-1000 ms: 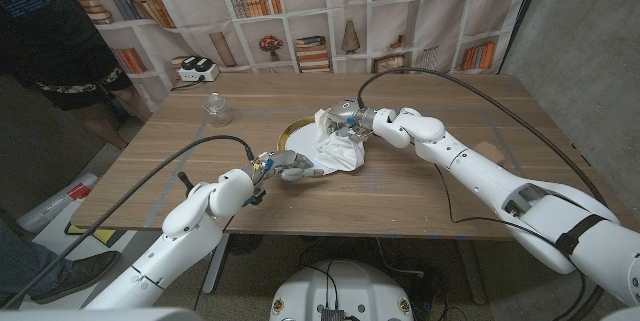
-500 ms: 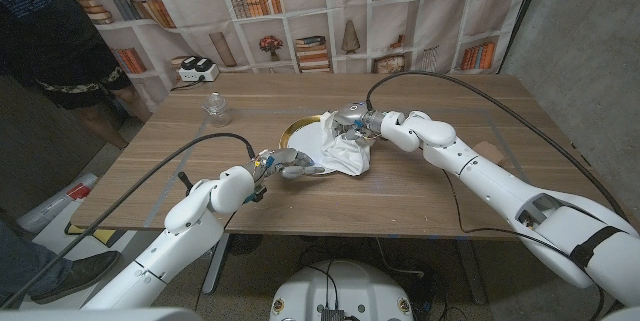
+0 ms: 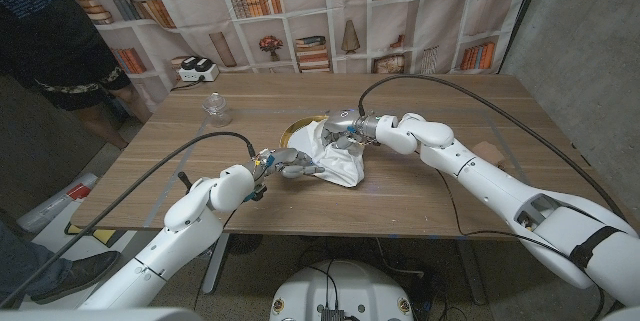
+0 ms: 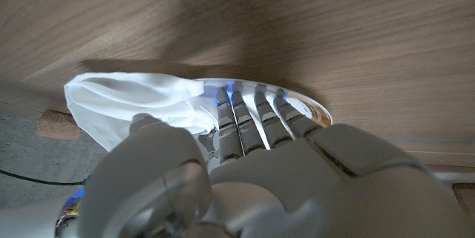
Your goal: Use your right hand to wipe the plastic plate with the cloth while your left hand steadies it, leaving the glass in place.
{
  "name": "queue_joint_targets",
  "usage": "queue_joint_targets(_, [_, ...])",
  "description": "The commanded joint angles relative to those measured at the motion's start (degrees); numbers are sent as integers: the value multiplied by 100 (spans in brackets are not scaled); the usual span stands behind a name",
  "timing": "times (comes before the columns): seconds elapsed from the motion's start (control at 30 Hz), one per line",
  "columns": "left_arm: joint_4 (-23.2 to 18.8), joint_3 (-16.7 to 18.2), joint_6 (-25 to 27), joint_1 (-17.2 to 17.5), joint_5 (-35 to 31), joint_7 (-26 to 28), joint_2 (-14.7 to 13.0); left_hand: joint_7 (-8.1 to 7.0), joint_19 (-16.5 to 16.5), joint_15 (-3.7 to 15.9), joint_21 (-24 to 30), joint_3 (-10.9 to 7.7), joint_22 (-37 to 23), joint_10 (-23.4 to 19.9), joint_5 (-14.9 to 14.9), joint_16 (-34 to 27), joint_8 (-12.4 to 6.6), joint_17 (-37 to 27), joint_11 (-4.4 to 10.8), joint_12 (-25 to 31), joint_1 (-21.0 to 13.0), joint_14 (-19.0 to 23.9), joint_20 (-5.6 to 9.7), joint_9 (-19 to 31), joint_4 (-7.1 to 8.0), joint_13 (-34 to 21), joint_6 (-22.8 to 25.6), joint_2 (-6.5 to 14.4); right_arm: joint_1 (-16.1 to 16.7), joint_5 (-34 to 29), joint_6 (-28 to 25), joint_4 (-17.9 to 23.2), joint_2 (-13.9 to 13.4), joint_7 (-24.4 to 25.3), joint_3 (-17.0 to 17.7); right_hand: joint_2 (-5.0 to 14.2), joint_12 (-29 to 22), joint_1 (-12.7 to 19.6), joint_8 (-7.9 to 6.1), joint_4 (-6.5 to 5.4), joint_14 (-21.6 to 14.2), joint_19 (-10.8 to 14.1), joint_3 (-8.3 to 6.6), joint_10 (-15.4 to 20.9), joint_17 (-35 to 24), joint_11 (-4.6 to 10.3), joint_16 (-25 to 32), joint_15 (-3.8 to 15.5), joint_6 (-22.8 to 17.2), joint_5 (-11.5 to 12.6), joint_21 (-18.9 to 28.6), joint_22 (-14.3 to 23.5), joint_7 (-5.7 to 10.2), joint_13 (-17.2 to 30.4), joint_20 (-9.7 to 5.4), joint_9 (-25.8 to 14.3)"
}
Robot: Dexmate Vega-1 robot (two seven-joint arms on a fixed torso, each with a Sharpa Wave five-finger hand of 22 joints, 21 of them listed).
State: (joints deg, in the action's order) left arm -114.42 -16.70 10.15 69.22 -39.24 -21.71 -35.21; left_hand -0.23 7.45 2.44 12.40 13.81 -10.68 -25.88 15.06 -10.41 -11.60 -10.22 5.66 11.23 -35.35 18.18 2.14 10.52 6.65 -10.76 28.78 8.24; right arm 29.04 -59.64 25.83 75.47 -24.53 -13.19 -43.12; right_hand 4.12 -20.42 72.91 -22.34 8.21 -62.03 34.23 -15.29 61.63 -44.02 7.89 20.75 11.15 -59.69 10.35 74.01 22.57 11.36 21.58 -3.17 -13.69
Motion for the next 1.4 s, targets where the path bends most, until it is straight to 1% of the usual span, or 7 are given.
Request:
queue_joint_targets(0.03, [-74,48,-37,84,31,11,-62,10,34,235,-15,15,-7,-26,31,-53,-1,-20,11,6,-30,52,169,16,9,-17,19,30,-283,-254,176,-533,435,503,-263,-6,-40,-30,-39,-14,22,-27,-56,297,-21,254,-7,237,-42,21,-2,9,9,1796,-903,-8])
queue_joint_targets(0.47, [-117,84,-24,127,71,-46,-88,-7,59,242,-7,17,-7,-50,30,-65,-15,-20,2,13,-35,88,193,16,11,-17,67,31,-1130,-771,203,-2220,1285,1036,-597,-14,-32,-31,-36,-5,-14,-30,-75,331,-31,262,-4,239,-67,25,33,-11,11,1810,-908,11])
queue_joint_targets(0.53, [-113,77,-2,116,56,-71,-94,-5,62,240,-6,18,-7,-62,30,-65,-14,-20,29,18,-36,89,195,16,11,-17,67,30,-1235,-833,188,-2440,1394,1097,-619,-14,-33,-34,-37,-6,-16,-30,-76,336,-32,262,-3,240,-72,25,36,-13,11,1812,-907,13])
queue_joint_targets(0.7, [-92,15,29,52,-14,-135,-116,12,67,245,-6,20,-7,-110,29,-80,-19,-20,-13,33,-37,139,191,15,13,-16,88,29,-1472,-945,33,-2913,1653,1199,-608,-22,-25,-43,-34,-7,-23,-22,-77,344,-35,262,-5,240,-78,25,56,-17,12,1811,-906,19])
queue_joint_targets(1.0, [-23,-61,45,-27,-68,-179,-125,7,76,241,-4,25,-7,-127,28,-95,-28,-20,2,34,-35,196,197,15,16,-16,122,26,-1540,-894,-320,-3110,1774,1260,-376,-20,-18,-54,-26,-10,-35,-24,-90,363,-41,265,-7,238,-77,27,71,-34,13,1819,-905,30])
queue_joint_targets(1.07, [-25,-75,57,-30,-90,-179,-129,7,78,244,-4,27,-7,-125,27,-92,-26,-20,-36,32,-34,196,199,15,18,-16,124,25,-1497,-864,-413,-3045,1728,1224,-306,-19,-18,-56,-25,-10,-35,-24,-93,366,-42,266,-8,238,-76,27,74,-36,13,1822,-905,32])
queue_joint_targets(1.4, [-67,-137,140,-16,-206,-165,-126,5,88,228,-2,31,-7,-149,26,-95,-30,-20,-18,33,-31,233,195,15,24,-15,154,27,-1170,-696,-913,-2513,1378,937,19,-19,-7,-63,-18,-10,-37,-28,-105,374,-46,268,-15,238,-75,26,85,-54,14,1827,-905,40])
